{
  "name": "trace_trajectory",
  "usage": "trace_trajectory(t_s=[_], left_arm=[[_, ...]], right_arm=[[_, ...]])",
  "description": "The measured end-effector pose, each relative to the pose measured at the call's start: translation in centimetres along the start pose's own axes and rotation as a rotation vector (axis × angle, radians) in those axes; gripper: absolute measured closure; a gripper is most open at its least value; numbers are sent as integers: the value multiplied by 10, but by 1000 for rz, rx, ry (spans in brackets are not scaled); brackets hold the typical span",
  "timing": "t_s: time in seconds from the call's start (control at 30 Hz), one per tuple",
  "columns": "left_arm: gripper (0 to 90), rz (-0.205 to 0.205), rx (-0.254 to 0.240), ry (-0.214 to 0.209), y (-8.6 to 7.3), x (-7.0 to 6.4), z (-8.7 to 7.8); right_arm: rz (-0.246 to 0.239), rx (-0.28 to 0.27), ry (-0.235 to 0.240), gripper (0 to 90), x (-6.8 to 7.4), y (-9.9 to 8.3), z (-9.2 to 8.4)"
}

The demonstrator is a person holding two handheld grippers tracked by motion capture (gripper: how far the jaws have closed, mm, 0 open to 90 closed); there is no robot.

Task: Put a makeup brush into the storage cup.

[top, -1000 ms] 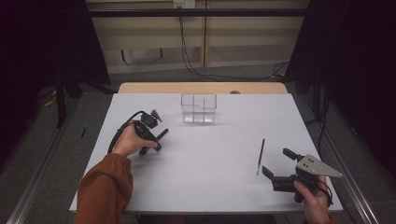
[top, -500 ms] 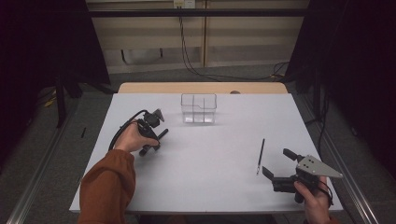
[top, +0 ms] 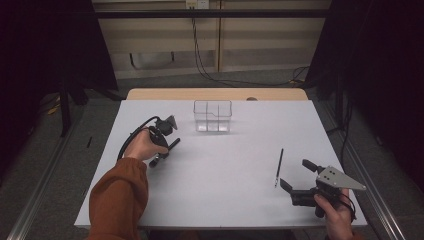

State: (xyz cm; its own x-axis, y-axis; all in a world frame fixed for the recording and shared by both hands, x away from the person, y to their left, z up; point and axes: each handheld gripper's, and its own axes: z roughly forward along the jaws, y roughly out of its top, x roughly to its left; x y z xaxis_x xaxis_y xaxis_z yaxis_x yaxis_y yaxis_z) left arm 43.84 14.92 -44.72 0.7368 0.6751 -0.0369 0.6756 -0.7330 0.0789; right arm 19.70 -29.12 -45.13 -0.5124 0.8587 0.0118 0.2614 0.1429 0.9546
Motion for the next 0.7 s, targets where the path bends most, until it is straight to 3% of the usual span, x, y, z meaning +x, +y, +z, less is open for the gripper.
trace_trajectory(t_s=[0.17, 0.43, 0.7], left_arm=[[776, -40, -3, -27, 0, 2, 0], [780, -33, 1, -38, 0, 4, -2], [782, -51, -31, -55, -4, 8, -4]], right_arm=[[-2, 1, 5, 0, -1, 0, 0], [2, 4, 7, 0, -1, 0, 0], [9, 7, -1, 0, -1, -1, 0]])
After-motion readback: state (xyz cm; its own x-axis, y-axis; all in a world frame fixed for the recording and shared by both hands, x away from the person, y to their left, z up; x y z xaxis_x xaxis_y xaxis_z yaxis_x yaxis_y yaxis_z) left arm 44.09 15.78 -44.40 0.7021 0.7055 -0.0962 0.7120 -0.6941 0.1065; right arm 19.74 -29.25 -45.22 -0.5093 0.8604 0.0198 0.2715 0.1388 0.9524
